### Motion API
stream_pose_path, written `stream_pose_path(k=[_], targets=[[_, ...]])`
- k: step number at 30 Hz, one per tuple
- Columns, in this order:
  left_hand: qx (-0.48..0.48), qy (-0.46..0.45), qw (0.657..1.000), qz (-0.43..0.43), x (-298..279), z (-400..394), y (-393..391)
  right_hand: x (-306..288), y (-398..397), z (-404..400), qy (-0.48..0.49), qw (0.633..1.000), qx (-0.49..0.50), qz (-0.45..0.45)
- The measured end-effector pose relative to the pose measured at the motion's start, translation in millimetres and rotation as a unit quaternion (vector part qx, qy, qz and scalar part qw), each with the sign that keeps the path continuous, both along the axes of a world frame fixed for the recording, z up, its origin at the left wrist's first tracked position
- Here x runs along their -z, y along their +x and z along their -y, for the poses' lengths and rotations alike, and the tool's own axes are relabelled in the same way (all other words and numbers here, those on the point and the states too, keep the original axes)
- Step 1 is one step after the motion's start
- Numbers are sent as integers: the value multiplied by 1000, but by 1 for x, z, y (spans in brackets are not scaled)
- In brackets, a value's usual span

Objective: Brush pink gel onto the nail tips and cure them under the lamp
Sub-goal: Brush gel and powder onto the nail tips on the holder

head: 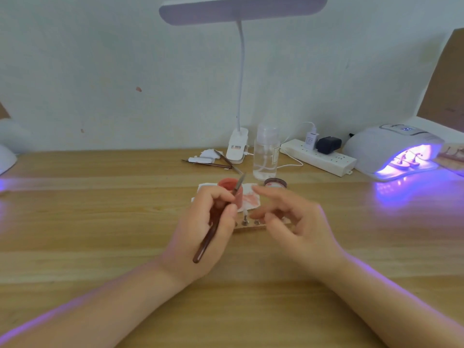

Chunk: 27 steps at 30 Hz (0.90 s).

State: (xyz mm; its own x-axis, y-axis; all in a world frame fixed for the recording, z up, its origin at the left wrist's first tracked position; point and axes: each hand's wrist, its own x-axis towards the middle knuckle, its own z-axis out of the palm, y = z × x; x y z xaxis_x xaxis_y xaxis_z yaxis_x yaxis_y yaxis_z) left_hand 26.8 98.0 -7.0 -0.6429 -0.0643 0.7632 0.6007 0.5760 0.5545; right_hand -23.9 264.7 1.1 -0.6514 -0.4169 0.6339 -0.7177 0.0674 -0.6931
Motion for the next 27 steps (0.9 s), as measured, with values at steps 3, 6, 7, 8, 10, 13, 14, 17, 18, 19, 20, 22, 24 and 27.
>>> stream_pose_path(k=[3, 6, 7, 8, 10, 13, 14, 17, 18, 19, 20, 22, 24, 27], targets=[[-22, 81, 996, 25, -11, 6, -4, -6, -19, -20, 13, 997, 78, -12], [-62, 154, 985, 50, -29, 17, -16, -5, -42, -42, 106, 980, 170, -24], [-77, 172, 980, 58, -36, 20, -21, -3, -49, -48, 141, 973, 183, -25], [-96, 185, 976, 68, -42, 24, -25, -1, -54, -52, 173, 966, 189, -20], [-125, 198, 967, 98, -53, 30, -35, 4, -63, -59, 223, 957, 184, 5], [-136, 192, 961, 143, -64, 35, -48, 10, -70, -58, 282, 945, 166, 22], [-141, 183, 961, 152, -66, 36, -52, 11, -71, -57, 295, 942, 157, 28], [-146, 154, 962, 170, -69, 34, -61, 14, -71, -54, 307, 942, 130, 31], [-147, 138, 964, 175, -68, 33, -63, 15, -72, -53, 308, 943, 126, 29], [-151, 116, 965, 181, -67, 32, -64, 15, -72, -52, 310, 943, 121, 25], [-156, 91, 966, 185, -65, 31, -64, 16, -73, -51, 316, 941, 117, 17], [-162, 55, 967, 191, -61, 30, -64, 18, -74, -49, 326, 938, 115, -1], [-165, 37, 964, 203, -58, 30, -64, 19, -75, -48, 329, 936, 122, -6], [-176, 1, 959, 223, -57, 30, -66, 21, -72, -47, 323, 937, 132, -4]])
